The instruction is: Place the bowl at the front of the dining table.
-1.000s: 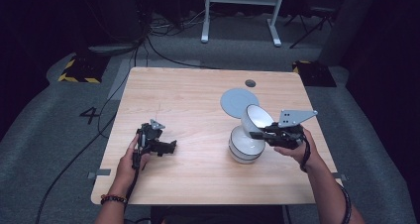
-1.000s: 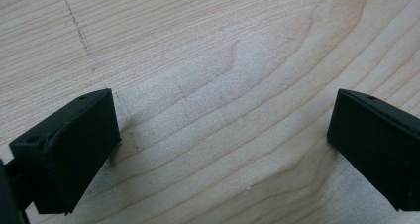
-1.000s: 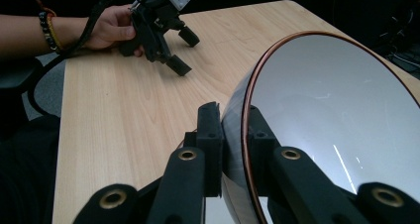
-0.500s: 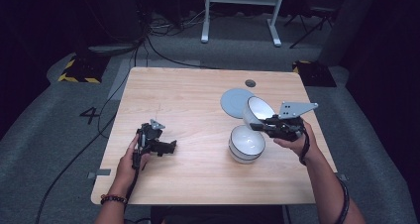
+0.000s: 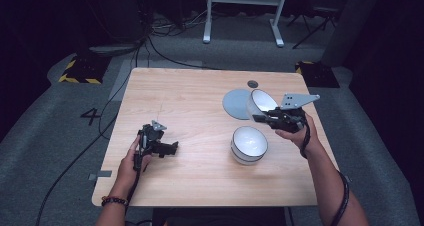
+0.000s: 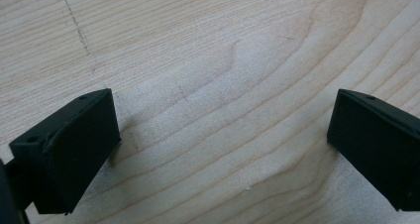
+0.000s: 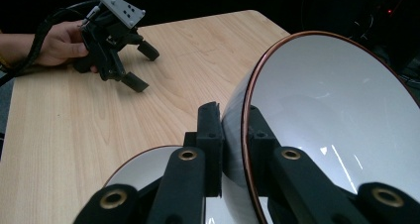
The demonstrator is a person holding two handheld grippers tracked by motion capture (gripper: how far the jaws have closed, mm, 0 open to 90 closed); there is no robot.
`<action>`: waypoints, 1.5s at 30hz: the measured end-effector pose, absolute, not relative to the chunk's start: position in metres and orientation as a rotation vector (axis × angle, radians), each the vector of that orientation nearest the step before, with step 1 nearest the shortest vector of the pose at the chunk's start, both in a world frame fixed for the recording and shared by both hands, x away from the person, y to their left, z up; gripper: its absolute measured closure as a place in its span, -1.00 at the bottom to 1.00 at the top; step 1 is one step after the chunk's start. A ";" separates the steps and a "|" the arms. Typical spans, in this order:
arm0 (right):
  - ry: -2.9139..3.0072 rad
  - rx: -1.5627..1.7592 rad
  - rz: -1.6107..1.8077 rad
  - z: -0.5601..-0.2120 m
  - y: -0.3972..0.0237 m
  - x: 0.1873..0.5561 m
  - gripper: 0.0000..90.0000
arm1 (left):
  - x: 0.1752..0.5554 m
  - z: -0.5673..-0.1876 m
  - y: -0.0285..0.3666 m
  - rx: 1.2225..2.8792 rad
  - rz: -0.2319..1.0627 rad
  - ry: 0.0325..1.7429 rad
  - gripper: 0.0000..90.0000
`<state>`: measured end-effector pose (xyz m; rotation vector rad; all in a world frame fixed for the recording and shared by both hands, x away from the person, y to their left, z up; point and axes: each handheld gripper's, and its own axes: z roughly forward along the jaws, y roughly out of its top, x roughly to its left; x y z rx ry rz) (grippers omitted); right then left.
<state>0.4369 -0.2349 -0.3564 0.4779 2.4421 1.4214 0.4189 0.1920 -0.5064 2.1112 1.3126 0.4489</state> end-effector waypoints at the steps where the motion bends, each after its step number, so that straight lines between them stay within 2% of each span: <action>1: 2.441 0.475 1.421 -0.356 -0.235 0.438 0.82 | 0.419 -0.506 0.192 2.112 0.448 1.312 -1.00; 45: 2.459 0.626 1.271 -0.384 -0.218 0.522 0.82 | 0.419 -0.506 0.192 2.114 0.446 1.310 -1.00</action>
